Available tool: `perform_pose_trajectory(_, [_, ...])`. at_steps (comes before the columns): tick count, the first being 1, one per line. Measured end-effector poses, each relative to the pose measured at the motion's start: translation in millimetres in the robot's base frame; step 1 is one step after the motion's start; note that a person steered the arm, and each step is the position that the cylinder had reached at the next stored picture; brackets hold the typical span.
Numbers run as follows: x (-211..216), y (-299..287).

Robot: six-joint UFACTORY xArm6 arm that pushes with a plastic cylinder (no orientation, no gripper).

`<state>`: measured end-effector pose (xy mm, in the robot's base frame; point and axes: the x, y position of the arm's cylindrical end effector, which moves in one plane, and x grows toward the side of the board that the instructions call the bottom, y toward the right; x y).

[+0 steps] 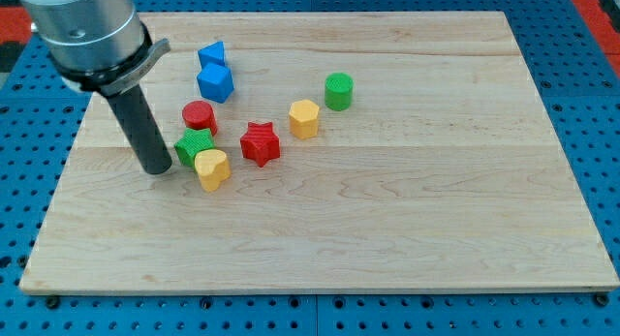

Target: Move the red circle green star and yellow heart to the bottom side of the blue cube

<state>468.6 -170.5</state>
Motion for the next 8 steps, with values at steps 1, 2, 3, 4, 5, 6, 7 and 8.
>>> perform_pose_trajectory(1, [-10.3, 20.6])
perform_pose_trajectory(2, [-26.1, 17.4])
perform_pose_trajectory(3, [-31.7, 24.8])
perform_pose_trajectory(4, [-50.5, 25.8])
perform_pose_trajectory(5, [-60.8, 24.0])
perform_pose_trajectory(6, [4.6, -1.1])
perform_pose_trajectory(7, [92.6, 4.7])
perform_pose_trajectory(8, [75.4, 39.7])
